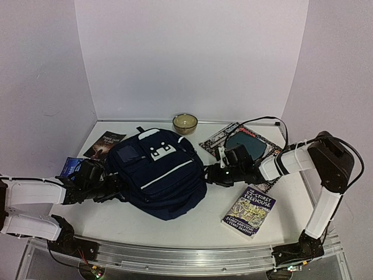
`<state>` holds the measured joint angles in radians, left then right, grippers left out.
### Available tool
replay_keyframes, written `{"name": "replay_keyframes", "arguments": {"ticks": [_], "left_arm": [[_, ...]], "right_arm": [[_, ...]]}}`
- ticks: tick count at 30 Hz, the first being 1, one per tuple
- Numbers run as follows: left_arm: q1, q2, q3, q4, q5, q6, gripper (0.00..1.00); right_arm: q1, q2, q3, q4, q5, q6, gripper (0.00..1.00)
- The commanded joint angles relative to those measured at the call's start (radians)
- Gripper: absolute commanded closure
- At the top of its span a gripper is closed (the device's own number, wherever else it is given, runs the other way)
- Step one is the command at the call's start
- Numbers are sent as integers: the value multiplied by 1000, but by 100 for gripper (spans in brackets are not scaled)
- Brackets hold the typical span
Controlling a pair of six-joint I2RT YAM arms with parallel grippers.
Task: Pack the student bag
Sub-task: Hold the student bag at the center of the board.
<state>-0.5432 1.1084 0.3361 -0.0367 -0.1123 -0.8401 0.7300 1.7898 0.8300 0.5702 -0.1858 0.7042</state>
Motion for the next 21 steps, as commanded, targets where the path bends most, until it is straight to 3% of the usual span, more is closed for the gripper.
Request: {"name": "replay_keyframes", "arguments": {"ticks": [1, 7, 12, 21], "left_arm": [[24, 19, -7, 103, 19, -41, 23], [131, 94, -20, 210, 90, -54, 32], [143, 213, 18, 280, 183, -56, 44], [142, 191, -21, 399, 301, -145, 97]], "right_arm": [[-32, 21, 66, -59, 13, -102, 41], [-33, -18, 73, -61, -50, -180, 38], [-7, -89, 38, -65, -49, -218, 39], [148, -263, 33, -167, 103, -313, 34]]}}
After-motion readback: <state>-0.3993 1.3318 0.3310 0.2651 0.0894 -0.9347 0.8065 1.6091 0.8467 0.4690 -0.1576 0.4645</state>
